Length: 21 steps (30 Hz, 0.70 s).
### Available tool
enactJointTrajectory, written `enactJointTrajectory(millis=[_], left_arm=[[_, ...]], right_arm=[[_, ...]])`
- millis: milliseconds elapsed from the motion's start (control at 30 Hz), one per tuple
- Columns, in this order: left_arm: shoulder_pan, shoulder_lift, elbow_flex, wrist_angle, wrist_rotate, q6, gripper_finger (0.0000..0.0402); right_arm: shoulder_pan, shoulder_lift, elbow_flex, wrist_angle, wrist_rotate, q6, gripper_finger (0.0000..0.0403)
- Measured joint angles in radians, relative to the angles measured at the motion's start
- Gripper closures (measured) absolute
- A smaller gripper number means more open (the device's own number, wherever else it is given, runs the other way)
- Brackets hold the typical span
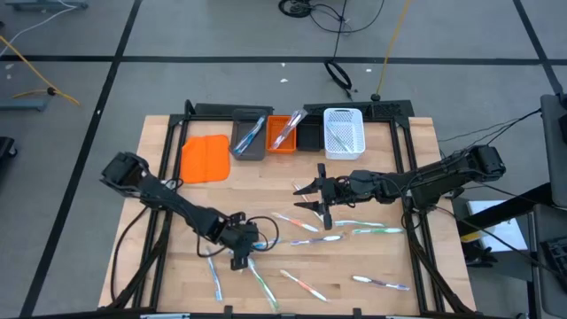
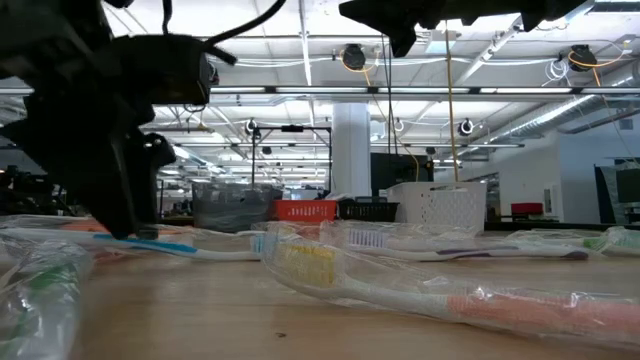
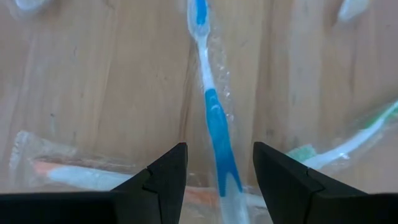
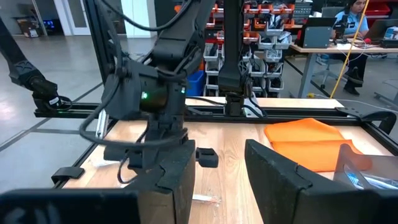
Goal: Pick & Place Toothbrushes
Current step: Put the blue toothbrush into the gray bin
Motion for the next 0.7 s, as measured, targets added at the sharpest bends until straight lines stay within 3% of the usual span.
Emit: enactJointTrajectory(millis=[233, 367, 567, 700], left_arm=[[0.002, 0.022, 0.0, 0.019, 0.0, -0.015, 0.0229], [0.011, 0.022, 0.0, 0.018, 0.001, -0.018, 0.0278], [0.036, 0.022, 0.0, 0.017, 0.026, -0.029, 0.0383], [0.052, 0.021, 0.002, 0.023, 0.068, -0.048, 0.0392]], right_arm=[[0.0, 0.0, 0.0, -0.002, 0.0, 0.001, 0.0271], [0.0, 0.0, 0.0, -0.004, 0.0, 0.0, 0.0271], [0.0, 0.0, 0.0, -0.008, 0.0, -0.001, 0.0271], [0.0, 0.0, 0.0, -0.011, 0.0, -0.001, 0.0271]])
